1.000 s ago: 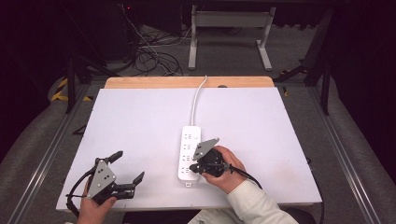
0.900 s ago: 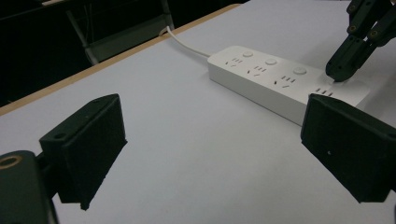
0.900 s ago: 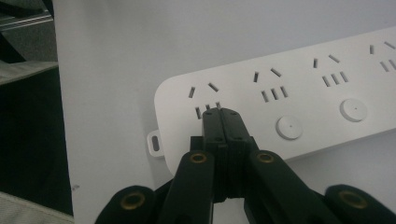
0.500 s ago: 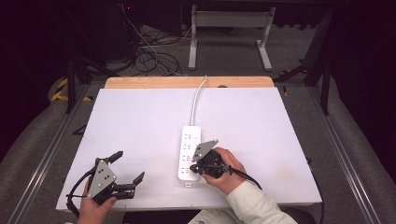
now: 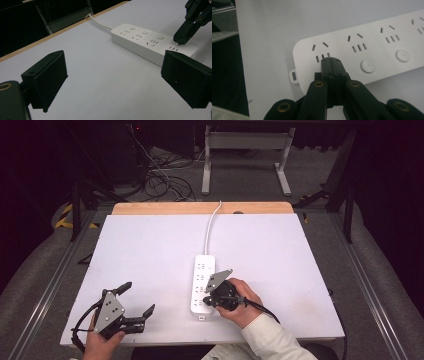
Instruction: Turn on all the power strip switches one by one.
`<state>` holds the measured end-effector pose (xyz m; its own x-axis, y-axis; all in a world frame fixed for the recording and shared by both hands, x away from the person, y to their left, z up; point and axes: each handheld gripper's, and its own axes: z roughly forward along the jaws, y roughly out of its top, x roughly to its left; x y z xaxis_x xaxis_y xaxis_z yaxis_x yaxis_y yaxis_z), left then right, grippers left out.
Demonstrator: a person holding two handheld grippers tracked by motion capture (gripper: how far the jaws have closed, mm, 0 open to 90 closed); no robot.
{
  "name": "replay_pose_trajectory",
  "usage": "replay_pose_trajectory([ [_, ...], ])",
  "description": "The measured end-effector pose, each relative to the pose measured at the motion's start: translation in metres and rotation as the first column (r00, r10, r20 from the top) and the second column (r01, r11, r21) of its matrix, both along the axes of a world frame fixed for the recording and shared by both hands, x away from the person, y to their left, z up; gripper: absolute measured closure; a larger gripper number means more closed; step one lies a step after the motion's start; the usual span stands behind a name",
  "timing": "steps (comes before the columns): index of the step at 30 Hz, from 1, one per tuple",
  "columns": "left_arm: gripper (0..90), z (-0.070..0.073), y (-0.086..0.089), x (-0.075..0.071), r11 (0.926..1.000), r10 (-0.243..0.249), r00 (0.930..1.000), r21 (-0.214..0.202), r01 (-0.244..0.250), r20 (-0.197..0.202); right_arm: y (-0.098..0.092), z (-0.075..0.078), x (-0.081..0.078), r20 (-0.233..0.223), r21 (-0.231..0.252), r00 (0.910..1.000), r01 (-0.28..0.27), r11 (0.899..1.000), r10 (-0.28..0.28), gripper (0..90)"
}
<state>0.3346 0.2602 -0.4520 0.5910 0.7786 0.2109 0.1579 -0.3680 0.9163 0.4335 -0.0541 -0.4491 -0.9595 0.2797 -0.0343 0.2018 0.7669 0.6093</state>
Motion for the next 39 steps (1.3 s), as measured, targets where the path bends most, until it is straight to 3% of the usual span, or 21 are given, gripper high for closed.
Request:
replay_pose_trajectory([
  [6, 7.2, 0.000, 0.000, 0.000, 1.0000, 0.002, 1.0000, 0.001, -0.002, 0.000, 0.003, -0.001, -0.002, 0.014, -0.009, 0.9999, 0.004, 1.000, -0.004, 90.0],
  [8, 7.2, 0.000, 0.000, -0.001, 1.0000, 0.002, 1.0000, 0.000, -0.002, -0.001, 0.005, 0.000, -0.004, 0.046, -0.014, 0.9988, -0.014, 1.000, 0.015, 90.0],
  [10, 7.2, 0.000, 0.001, 0.000, 1.0000, 0.001, 1.0000, -0.002, -0.001, 0.000, 0.002, 0.002, -0.006, 0.073, 0.033, 0.9970, -0.028, 0.999, 0.026, 90.0],
  [11, 7.2, 0.000, 0.001, 0.000, 1.0000, 0.001, 1.0000, -0.002, -0.001, 0.000, 0.002, 0.002, -0.006, 0.073, 0.033, 0.9970, -0.028, 0.999, 0.026, 90.0],
  [12, 7.2, 0.000, 0.001, 0.000, 1.0000, 0.000, 1.0000, -0.005, 0.000, -0.002, -0.004, 0.012, -0.006, 0.089, 0.127, 0.9959, -0.025, 0.992, 0.013, 90.0],
  [13, 7.2, 0.000, 0.001, 0.000, 1.0000, 0.000, 1.0000, -0.005, 0.000, 0.000, -0.008, 0.018, -0.006, 0.093, 0.162, 0.9956, -0.016, 0.987, 0.001, 90.0],
  [15, 7.2, 0.000, 0.001, 0.001, 1.0000, 0.001, 1.0000, -0.005, -0.001, -0.001, -0.012, 0.025, -0.007, 0.107, 0.185, 0.9942, -0.010, 0.983, -0.010, 90.0],
  [22, 7.2, 0.001, 0.000, -0.001, 1.0000, 0.002, 0.9999, 0.000, -0.002, 0.010, -0.012, 0.025, -0.010, 0.114, 0.185, 0.9935, -0.018, 0.983, -0.004, 90.0],
  [32, 7.2, 0.000, 0.000, -0.001, 0.9999, 0.003, 1.0000, -0.012, -0.003, -0.003, -0.013, 0.027, -0.007, 0.117, 0.192, 0.9930, -0.006, 0.981, -0.016, 90.0],
  [39, 7.3, 0.000, 0.000, 0.000, 1.0000, 0.002, 1.0000, -0.002, -0.002, 0.001, -0.013, 0.024, 0.005, 0.108, 0.187, 0.9924, 0.039, 0.982, -0.060, 90.0],
])
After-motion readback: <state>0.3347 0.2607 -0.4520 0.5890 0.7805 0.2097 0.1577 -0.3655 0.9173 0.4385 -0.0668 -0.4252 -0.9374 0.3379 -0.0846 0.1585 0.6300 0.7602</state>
